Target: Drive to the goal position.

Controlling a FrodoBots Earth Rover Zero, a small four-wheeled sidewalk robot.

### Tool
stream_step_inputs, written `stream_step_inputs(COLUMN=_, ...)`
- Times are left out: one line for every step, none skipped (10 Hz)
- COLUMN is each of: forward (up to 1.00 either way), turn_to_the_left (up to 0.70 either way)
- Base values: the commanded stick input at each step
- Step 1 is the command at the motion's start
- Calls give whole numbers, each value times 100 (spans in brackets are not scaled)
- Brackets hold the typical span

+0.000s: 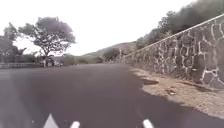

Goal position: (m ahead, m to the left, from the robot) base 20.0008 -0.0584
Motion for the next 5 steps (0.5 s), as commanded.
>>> stream_step_inputs(forward=50, turn_to_the_left=0)
stream_step_inputs(forward=50, turn_to_the_left=0)
stream_step_inputs(forward=50, turn_to_the_left=0)
stream_step_inputs(forward=50, turn_to_the_left=0)
stream_step_inputs(forward=50, turn_to_the_left=0)
